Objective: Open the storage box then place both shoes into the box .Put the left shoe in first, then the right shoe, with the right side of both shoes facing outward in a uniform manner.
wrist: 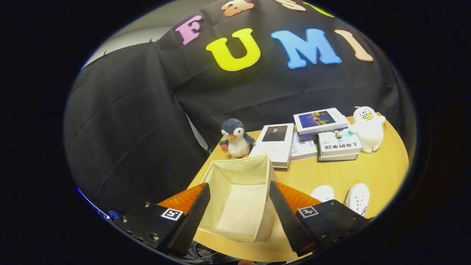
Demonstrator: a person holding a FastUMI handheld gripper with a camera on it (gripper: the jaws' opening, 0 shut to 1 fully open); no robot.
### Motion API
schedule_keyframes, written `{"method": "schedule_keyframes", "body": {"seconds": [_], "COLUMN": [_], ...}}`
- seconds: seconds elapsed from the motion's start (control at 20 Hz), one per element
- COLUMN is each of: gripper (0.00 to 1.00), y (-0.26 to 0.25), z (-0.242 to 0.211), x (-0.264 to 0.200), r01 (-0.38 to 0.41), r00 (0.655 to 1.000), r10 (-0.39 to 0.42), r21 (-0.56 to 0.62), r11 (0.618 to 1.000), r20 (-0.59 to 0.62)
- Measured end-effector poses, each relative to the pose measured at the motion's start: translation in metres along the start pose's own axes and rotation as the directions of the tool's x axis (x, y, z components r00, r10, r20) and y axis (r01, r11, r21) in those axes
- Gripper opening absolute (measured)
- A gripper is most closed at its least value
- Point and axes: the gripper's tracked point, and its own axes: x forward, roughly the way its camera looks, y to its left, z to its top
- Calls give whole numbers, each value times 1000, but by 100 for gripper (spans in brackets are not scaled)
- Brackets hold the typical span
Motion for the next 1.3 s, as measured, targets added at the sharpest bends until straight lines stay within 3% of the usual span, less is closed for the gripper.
{"method": "schedule_keyframes", "body": {"seconds": [0.55, 1.3], "gripper": [97, 97], "y": [-119, -200], "z": [-44, -135], "x": [1, 24], "r01": [178, 295], "r00": [981, 918], "r10": [-169, -223], "r21": [93, 191], "r11": [980, 936], "r20": [-93, -328]}}
